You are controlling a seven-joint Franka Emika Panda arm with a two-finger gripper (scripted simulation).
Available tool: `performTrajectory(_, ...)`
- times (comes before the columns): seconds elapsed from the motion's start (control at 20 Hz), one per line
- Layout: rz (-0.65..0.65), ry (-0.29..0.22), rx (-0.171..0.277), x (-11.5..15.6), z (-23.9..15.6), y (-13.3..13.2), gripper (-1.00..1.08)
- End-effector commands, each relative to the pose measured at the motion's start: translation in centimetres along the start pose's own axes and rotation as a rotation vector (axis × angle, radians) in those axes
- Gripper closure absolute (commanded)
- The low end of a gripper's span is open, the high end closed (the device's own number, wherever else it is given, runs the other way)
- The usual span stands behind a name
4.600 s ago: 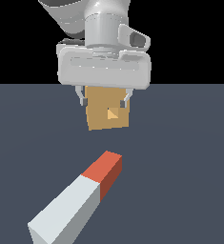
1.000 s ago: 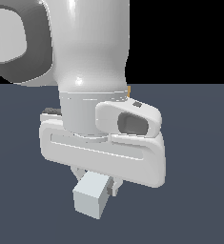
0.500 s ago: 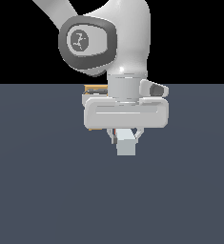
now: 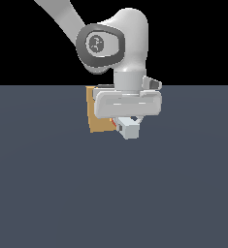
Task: Insert the peg into the horizontal hole in a box.
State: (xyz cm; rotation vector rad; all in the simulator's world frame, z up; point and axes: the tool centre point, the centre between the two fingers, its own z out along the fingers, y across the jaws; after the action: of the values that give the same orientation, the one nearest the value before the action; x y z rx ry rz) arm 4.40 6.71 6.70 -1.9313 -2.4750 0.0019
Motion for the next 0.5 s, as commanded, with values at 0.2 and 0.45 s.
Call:
performTrajectory(0.2,-0.007,-0.002,-0.003,-0.04,-0.29,0.09,1.08)
performTrajectory(0.45,-0.008,-0.002,-0.001,-0.06,-0.18,0.01,1.08)
